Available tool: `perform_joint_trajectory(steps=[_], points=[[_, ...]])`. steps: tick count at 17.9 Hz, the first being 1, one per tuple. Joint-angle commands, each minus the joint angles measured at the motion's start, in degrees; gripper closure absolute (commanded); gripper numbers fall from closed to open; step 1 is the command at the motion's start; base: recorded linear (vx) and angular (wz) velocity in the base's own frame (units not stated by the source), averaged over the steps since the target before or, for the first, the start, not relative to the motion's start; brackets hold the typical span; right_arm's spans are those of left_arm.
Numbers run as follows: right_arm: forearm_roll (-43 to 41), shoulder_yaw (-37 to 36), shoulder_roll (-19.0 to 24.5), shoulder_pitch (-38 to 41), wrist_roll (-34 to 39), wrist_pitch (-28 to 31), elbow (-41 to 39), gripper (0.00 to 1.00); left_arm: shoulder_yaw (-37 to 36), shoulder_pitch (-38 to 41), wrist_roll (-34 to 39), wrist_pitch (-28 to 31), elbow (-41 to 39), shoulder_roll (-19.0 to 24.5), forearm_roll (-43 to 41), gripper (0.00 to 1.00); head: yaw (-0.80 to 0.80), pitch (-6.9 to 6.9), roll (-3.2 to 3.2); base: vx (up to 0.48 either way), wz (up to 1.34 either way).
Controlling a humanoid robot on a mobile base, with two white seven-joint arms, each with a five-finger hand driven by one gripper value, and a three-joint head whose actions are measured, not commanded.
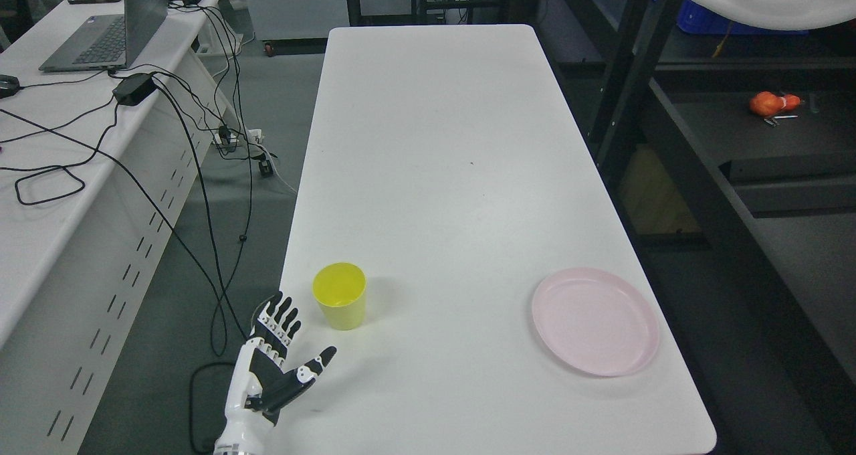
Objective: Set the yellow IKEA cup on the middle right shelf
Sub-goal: 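Move the left hand to the yellow cup and close fingers around it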
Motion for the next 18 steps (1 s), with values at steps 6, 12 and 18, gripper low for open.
perform_joint_trajectory(steps=[6,12,18], points=[[-1.41,0.97,-1.00,0.79,-0.05,0.04,0.00,0.01,1.76,-9.61,-0.05,5.18,5.16,-1.04,-3.50,0.01,0.00,0.00,0.00,0.000,0.00],[-1.41,0.97,-1.00,0.79,-0.05,0.04,0.00,0.01,-1.23,-11.90,-0.14,5.45,7.79,-1.04,-8.51,0.01,0.00,0.00,0.00,0.000,0.00],[-1.41,0.97,-1.00,0.79,-0.05,0.04,0.00,0.01,-2.19,-14.89,-1.53,6.51,10.88,-0.98,-8.51,0.02,0.00,0.00,0.00,0.000,0.00]])
